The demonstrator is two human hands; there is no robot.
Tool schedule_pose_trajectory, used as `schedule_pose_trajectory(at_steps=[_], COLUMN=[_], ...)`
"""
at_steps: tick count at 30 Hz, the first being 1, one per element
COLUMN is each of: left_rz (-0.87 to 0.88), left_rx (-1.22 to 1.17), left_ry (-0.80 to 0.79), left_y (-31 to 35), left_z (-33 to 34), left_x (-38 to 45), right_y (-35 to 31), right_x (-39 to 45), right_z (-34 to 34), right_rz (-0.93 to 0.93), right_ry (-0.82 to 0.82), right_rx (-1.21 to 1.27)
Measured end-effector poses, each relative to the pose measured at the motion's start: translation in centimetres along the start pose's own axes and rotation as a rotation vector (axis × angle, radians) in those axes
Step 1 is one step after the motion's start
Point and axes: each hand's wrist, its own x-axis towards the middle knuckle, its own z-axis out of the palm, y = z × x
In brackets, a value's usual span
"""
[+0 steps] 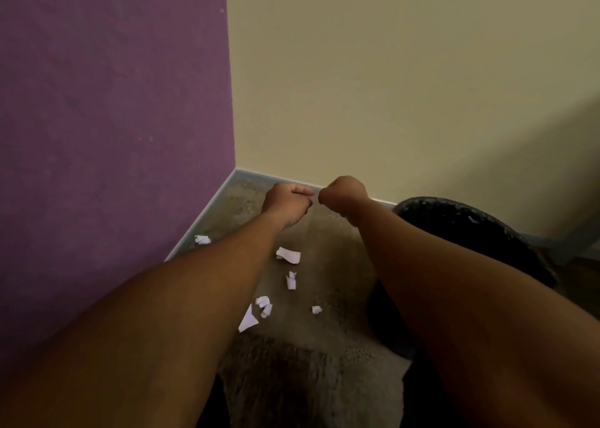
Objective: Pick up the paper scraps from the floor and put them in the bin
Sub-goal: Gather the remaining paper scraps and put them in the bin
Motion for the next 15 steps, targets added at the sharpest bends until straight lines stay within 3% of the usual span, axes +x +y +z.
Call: schedule_pose_trajectory(at_steps=[7,15], left_rz=[-0.143,-0.205], left_rx=[0.037,0.168], left_ry=[0.116,0.171], left_y=[-5.9,-10.8], left_z=[-3.3,-4.0], left_x=[1.4,3.8], right_y=[-2.1,1.6], right_x=[-0.2,1.3], right_z=[8.8,15.6], right_rz=[0.006,0.044], right_ry=[-0.116,-0.163], right_rx=[0.037,0.034])
